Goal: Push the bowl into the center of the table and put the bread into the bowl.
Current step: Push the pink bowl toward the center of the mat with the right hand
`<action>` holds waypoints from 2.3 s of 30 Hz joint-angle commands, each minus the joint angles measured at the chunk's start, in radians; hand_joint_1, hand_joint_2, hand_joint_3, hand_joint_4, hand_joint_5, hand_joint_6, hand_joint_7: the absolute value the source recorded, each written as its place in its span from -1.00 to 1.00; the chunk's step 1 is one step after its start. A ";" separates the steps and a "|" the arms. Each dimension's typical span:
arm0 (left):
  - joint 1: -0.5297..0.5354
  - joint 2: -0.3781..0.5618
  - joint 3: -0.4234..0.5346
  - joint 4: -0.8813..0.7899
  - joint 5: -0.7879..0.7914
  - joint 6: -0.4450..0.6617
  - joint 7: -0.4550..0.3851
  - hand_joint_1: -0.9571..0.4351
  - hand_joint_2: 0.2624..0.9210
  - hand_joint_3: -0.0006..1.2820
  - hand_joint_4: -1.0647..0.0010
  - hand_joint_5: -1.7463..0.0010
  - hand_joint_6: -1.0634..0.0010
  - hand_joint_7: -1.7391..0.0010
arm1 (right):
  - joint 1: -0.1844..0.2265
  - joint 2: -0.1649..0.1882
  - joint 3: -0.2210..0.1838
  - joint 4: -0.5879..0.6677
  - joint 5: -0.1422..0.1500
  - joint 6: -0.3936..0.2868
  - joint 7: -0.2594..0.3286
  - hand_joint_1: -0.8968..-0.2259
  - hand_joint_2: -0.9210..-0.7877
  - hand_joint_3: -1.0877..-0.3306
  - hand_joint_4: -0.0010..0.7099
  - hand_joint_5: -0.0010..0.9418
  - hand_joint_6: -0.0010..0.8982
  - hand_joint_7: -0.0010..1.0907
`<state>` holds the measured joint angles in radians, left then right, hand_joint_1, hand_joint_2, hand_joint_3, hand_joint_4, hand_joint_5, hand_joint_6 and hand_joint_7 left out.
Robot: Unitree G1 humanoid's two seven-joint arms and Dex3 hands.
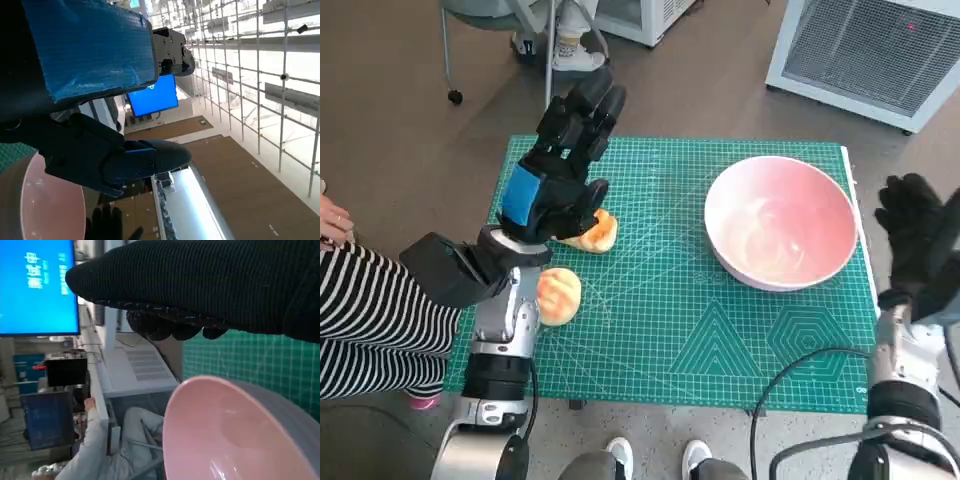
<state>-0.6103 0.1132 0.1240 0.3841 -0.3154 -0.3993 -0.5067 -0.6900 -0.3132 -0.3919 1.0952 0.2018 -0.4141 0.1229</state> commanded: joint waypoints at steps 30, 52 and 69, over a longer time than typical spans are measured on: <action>0.008 0.021 0.034 0.002 -0.019 -0.015 -0.032 -0.55 1.00 -0.18 0.88 0.99 1.00 0.62 | -0.112 0.169 0.003 0.118 0.052 0.068 0.101 -0.20 -1.00 -0.43 -0.53 -0.99 -0.70 -0.59; 0.027 0.036 0.047 0.003 -0.018 -0.022 -0.033 -0.52 1.00 -0.20 0.88 0.99 1.00 0.63 | -0.160 0.271 0.014 0.143 0.044 0.077 0.113 -0.17 -1.00 -0.45 -0.59 -1.00 -0.73 -0.67; 0.031 0.031 0.033 -0.021 -0.013 0.003 -0.022 -0.52 1.00 -0.20 0.88 0.99 1.00 0.64 | -0.127 0.224 0.061 0.051 -0.001 0.001 0.107 -0.23 -1.00 -0.43 -0.60 -1.00 -0.70 -0.71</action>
<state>-0.5887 0.1457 0.1629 0.3801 -0.3260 -0.4050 -0.5333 -0.8489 -0.0648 -0.3445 1.1714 0.2233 -0.3844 0.2439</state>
